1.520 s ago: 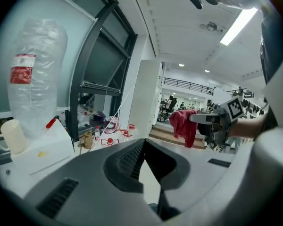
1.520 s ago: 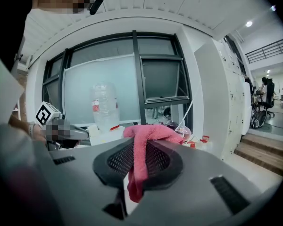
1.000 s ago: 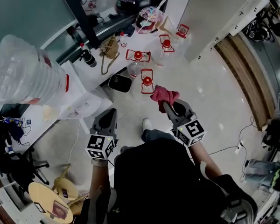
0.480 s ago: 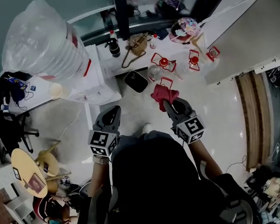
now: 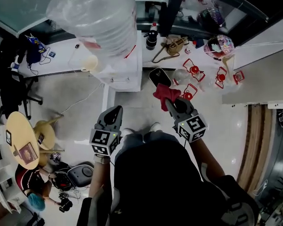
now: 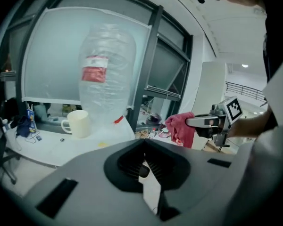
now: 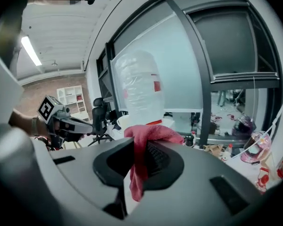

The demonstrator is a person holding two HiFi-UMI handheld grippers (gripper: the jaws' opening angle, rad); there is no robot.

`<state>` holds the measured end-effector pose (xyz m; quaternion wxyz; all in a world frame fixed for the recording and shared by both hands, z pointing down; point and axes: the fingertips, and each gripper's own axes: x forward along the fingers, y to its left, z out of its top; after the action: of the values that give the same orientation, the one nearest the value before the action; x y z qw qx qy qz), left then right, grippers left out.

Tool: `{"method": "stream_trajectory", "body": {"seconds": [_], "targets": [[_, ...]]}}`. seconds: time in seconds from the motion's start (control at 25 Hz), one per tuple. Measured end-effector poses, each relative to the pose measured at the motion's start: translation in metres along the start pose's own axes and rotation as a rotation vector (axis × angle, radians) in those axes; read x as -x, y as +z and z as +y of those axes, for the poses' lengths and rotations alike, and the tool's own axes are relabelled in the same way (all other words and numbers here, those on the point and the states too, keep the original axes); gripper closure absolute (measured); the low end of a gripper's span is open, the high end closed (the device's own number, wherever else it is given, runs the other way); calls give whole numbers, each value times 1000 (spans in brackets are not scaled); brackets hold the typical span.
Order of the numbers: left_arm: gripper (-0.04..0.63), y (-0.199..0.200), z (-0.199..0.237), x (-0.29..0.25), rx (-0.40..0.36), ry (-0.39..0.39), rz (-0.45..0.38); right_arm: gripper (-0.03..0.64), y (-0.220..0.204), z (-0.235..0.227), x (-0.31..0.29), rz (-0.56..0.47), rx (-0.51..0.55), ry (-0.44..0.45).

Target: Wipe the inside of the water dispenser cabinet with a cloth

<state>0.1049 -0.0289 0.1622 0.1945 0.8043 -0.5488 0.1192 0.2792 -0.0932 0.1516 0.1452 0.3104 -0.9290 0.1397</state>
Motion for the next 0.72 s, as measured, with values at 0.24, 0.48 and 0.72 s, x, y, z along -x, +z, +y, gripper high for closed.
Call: {"method": "stream_trajectory", "body": {"seconds": [0.24, 0.48, 0.72], "targets": [[586, -27, 61, 50, 79, 90, -18, 571, -3, 63, -61, 64, 45, 98], [586, -63, 113, 87, 156, 165, -28, 571, -23, 119, -120, 132, 95, 171], [586, -109, 158, 105, 222, 250, -21, 571, -65, 160, -181, 194, 130, 256]]}}
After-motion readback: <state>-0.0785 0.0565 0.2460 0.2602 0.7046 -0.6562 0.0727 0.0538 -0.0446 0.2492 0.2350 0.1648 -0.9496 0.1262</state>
